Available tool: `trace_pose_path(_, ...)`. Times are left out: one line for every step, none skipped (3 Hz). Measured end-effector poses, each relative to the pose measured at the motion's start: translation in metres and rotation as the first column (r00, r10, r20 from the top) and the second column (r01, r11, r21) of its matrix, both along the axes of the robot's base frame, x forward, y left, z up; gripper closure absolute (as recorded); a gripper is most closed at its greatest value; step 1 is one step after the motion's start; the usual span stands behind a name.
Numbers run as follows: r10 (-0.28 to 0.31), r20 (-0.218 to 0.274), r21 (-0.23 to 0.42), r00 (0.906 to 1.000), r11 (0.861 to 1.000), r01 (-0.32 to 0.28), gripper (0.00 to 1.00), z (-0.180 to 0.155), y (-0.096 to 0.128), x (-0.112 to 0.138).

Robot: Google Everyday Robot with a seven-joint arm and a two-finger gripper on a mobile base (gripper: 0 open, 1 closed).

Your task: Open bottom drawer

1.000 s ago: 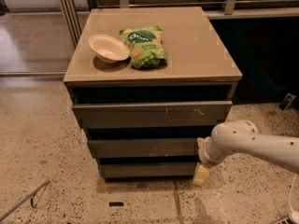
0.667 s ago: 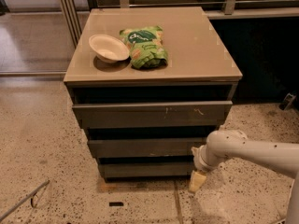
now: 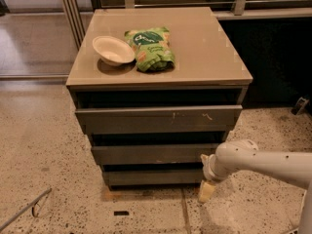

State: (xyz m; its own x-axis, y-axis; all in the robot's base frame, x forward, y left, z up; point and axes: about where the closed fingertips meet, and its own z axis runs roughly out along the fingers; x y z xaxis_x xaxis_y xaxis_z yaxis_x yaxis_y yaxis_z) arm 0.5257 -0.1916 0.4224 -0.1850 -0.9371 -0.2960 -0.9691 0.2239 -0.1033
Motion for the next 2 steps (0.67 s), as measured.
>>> trace_pose_path(-0.010,0.046,-0.005,0.9989,1.000,0.010,0.00,-0.029,-0.010,0.006)
trace_pose_path(-0.018,0.026,0.004,0.9995,1.000,0.018,0.00,-0.077,-0.011,0.012)
